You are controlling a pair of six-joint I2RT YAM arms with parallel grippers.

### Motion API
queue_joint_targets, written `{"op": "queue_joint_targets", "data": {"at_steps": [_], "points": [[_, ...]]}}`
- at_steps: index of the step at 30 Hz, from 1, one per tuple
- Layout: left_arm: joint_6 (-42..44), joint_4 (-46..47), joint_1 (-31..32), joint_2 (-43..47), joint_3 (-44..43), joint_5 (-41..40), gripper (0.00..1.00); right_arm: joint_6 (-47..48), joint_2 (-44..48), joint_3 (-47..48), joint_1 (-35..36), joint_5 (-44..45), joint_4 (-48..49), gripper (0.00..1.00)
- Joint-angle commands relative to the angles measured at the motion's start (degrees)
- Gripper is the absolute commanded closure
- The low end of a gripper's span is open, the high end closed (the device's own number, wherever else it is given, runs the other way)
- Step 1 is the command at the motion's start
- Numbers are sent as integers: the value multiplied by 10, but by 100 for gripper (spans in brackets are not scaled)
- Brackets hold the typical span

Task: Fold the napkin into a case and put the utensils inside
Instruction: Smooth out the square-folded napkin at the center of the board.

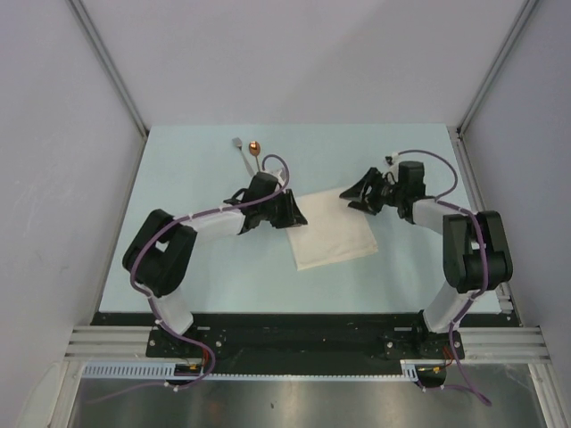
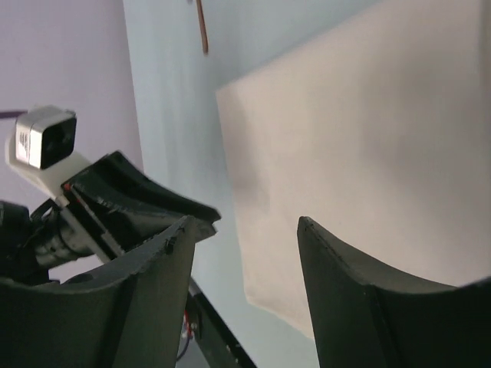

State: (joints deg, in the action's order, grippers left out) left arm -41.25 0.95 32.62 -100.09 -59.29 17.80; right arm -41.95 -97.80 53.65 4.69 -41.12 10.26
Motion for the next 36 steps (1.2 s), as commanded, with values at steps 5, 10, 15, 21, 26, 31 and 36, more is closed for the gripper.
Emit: {"op": "queue_joint_targets", "data": {"at_steps": [5, 10, 15, 21, 26, 31, 36], "points": [[25, -38, 2, -34, 32, -80, 70, -11, -66, -80, -6, -36, 108, 39], [66, -93, 4, -21, 22, -121, 68, 31, -75, -106, -73, -14, 73, 41], [74, -95, 4, 34, 16, -76, 63, 107, 5, -89, -71, 23, -60, 39], [33, -43, 3, 38, 26, -40, 60, 172, 43, -51, 20, 44, -181, 25], [64, -77, 2, -39, -20, -92, 60, 152, -8, -50, 59, 3, -139, 22], [67, -97, -10, -77, -9, -128, 60, 153, -60, -58, 36, 31, -125, 24], [64, -90, -18, -69, 22, -126, 60, 155, -43, -89, -14, 78, -121, 25]]}}
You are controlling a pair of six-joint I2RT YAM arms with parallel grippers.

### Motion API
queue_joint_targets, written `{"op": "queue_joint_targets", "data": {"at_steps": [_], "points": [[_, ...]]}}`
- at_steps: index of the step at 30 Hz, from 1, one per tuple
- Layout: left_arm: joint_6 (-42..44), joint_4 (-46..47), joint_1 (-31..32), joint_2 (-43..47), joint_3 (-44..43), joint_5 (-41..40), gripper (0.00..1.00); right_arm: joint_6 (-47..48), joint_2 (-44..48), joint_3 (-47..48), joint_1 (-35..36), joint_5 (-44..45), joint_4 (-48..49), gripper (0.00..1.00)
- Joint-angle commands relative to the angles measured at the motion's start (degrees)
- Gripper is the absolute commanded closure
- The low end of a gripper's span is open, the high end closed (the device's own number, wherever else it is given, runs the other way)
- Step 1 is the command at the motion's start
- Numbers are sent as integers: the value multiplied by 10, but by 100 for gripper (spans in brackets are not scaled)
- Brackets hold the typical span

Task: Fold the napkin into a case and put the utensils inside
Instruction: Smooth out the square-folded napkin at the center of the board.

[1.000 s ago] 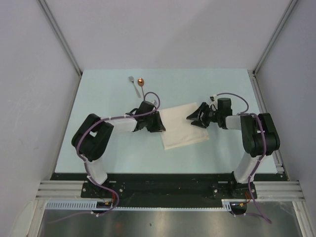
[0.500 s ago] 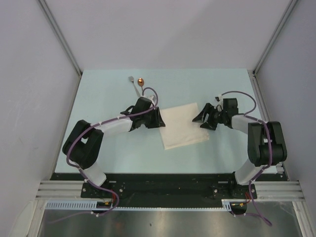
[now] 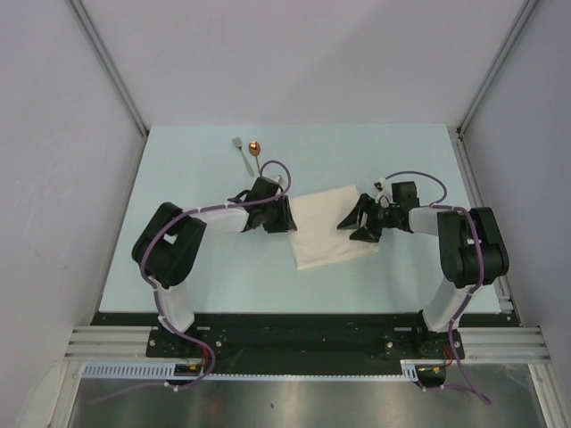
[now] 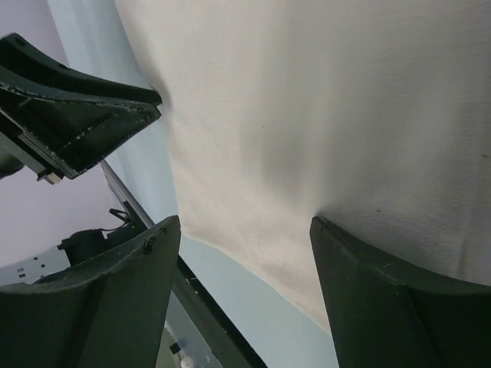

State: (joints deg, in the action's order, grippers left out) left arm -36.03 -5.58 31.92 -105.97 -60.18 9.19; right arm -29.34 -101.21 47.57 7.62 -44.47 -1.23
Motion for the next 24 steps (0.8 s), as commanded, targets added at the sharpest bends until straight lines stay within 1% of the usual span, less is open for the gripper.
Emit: {"op": "queue_joint_targets", "data": {"at_steps": [1, 6, 9, 10, 12, 13, 14, 15, 19, 20, 21, 24], "points": [[11, -19, -10, 9, 46, -34, 60, 32, 6, -29, -50, 119, -18, 25], [25, -29, -11, 84, 53, -21, 60, 60, 74, -17, -63, 197, -93, 24], [21, -36, -12, 142, 47, -22, 59, 82, 125, -4, -49, 243, -139, 23], [18, -46, -14, 167, 45, -28, 58, 88, 138, 4, -29, 256, -148, 22], [10, -52, -25, 191, 40, -36, 57, 97, 177, 14, 2, 312, -179, 21], [0, -45, -28, 206, 44, -38, 56, 104, 189, 23, 44, 330, -188, 20], [-4, -38, -36, 230, 48, -39, 54, 104, 199, 27, 63, 353, -195, 19], [-13, -31, -40, 240, 57, -35, 53, 104, 214, 29, 80, 358, -203, 17], [-33, -31, -46, 249, 64, 6, 54, 88, 226, 25, 143, 328, -178, 18], [-39, -31, -46, 247, 73, 11, 54, 82, 220, 25, 164, 295, -159, 20], [-49, -29, -47, 246, 79, 16, 54, 77, 209, 25, 174, 280, -149, 22], [-73, -10, -55, 252, 113, 35, 55, 76, 183, 37, 240, 284, -125, 30]]}}
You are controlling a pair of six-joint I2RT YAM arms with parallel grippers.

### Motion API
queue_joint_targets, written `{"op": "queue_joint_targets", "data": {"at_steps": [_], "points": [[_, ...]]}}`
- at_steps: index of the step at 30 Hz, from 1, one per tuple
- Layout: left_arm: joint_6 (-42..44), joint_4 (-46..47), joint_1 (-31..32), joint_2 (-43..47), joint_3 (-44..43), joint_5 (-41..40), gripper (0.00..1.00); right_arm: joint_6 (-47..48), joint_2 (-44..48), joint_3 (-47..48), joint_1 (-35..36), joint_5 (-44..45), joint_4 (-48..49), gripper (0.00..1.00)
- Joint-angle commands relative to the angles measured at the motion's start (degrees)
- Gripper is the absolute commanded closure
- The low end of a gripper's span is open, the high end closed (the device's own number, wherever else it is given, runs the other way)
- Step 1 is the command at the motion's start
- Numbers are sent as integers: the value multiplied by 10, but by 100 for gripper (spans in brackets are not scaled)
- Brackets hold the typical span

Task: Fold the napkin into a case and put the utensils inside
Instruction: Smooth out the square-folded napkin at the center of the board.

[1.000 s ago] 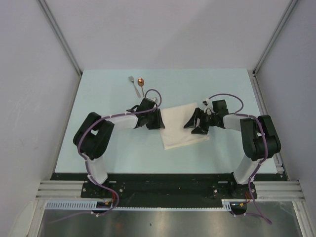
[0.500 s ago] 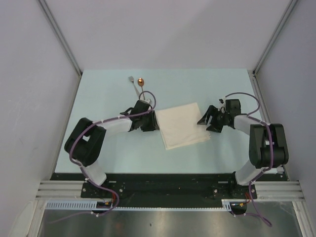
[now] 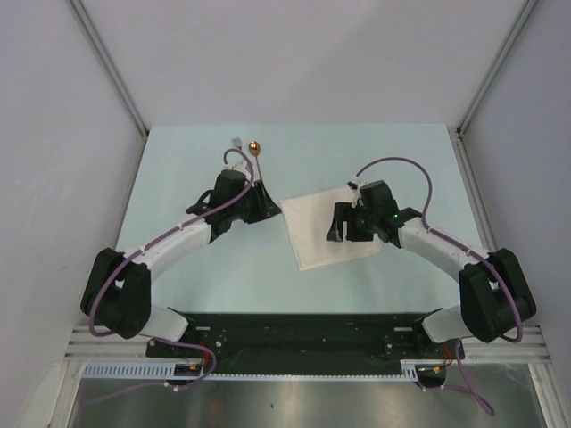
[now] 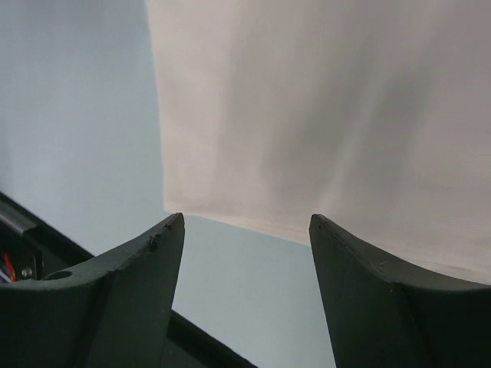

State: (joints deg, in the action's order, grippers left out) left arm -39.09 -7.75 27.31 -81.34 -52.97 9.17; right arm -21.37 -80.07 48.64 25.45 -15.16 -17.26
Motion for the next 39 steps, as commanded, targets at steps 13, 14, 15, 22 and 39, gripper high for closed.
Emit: {"op": "queue_joint_targets", "data": {"at_steps": [13, 14, 15, 22, 39], "points": [[-49, 45, -40, 28, 84, 64, 56, 55, -178, 147, 231, 111, -20, 51], [-49, 46, -41, 27, 87, 66, 56, 56, -188, 152, 237, 121, -27, 53], [-50, 50, -42, 26, 89, 70, 56, 61, -192, 156, 242, 129, -32, 53], [-50, 64, -48, 14, 102, 83, 56, 70, -193, 160, 258, 174, -56, 56], [-52, 65, -50, 22, 104, 93, 57, 62, -207, 146, 274, 161, -41, 63]]}}
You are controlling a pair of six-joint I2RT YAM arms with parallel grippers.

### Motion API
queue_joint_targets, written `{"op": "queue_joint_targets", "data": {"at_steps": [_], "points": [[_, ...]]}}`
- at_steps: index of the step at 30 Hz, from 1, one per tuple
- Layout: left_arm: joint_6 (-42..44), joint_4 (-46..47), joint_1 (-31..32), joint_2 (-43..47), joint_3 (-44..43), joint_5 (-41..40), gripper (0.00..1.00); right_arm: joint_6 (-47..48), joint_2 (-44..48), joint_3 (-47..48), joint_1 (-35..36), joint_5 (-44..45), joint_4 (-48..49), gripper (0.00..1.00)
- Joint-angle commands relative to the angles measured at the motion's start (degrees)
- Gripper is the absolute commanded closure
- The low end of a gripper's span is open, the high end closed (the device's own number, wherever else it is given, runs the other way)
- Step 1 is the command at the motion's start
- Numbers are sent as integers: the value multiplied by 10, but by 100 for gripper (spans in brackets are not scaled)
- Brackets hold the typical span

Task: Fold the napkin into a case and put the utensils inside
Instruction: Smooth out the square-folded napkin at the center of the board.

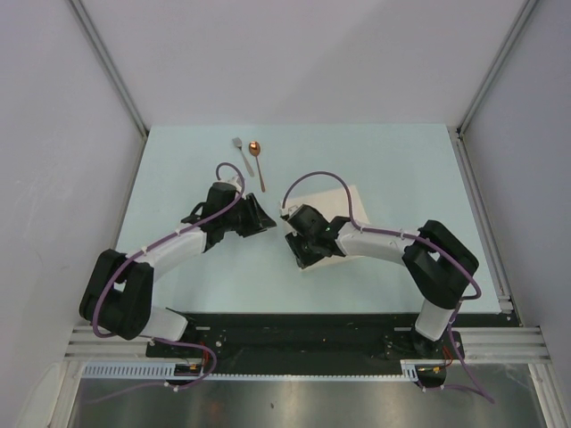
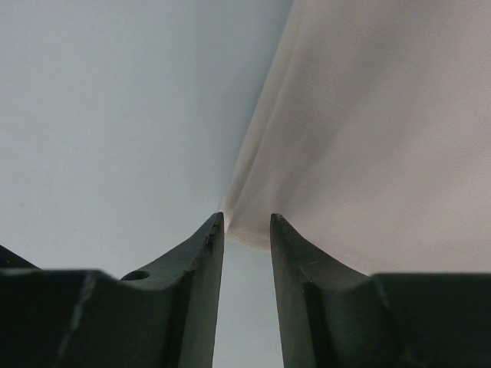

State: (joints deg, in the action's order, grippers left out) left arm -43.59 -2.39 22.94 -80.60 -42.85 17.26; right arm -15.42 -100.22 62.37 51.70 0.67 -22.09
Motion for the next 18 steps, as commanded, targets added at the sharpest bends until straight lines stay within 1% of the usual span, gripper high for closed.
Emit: {"op": "queue_joint_targets", "data": {"at_steps": [1, 5, 8, 9, 13, 15, 18], "points": [[-6, 11, -5, 17, 3, 11, 56, 2, -8, 7, 12, 3, 6, 63], [-6, 11, -7, 18, 6, 11, 56, 0, -16, -1, 16, 8, 9, 62], [-7, 14, -8, 18, 9, 14, 56, -4, -12, 0, 18, 13, 9, 72], [-8, 15, -8, 16, 9, 12, 56, -4, -11, 2, 20, 16, 7, 78], [-8, 16, -8, 17, 10, 15, 56, -5, 3, 14, 22, 27, -4, 86], [-8, 16, -8, 16, 10, 15, 56, -5, 6, 22, 21, 28, -11, 95], [-8, 16, -8, 16, 11, 15, 56, -8, 10, 28, 22, 21, -20, 97]]}}
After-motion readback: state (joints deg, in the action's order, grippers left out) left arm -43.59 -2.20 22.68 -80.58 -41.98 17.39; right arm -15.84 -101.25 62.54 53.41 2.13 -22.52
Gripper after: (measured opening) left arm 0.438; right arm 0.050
